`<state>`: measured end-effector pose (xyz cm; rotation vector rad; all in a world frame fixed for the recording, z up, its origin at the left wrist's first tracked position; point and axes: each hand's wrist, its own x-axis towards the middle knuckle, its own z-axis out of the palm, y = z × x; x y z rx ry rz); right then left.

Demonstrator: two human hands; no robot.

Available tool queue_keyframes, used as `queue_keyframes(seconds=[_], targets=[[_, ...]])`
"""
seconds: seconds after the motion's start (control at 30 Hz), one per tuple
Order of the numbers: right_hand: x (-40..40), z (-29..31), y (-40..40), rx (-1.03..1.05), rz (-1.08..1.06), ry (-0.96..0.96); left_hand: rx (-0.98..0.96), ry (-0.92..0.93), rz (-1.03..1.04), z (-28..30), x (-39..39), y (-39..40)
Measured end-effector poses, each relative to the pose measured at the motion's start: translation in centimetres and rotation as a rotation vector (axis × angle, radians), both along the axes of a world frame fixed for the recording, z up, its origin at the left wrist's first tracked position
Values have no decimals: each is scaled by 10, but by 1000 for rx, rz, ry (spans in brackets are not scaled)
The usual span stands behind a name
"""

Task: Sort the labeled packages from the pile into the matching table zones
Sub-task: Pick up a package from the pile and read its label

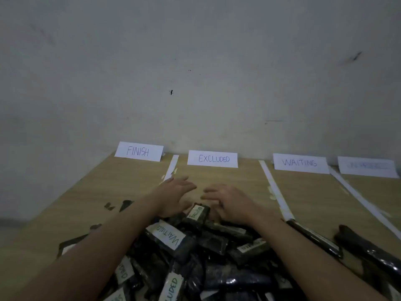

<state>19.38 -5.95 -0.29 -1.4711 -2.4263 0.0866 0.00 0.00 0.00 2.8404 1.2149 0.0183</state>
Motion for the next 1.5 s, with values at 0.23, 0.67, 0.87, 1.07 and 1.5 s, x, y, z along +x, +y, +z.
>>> queue_keyframes(seconds=[0.23, 0.67, 0.87, 1.07, 1.5], targets=[[-20, -25, 34, -210, 108, -216, -98, 87, -34, -15, -21, 20], [-7, -25, 36, 122, 7, 199, -432, -586, 166, -10, -19, 18], [3, -18, 21, 274, -26, 365, -566, -951, 236, 6, -9, 7], [3, -18, 22, 437, -93, 155, -514, -1029, 253, 6, 0, 11], [13, -49, 172, 114, -295, 122, -153, -399, 283, -26, -27, 105]])
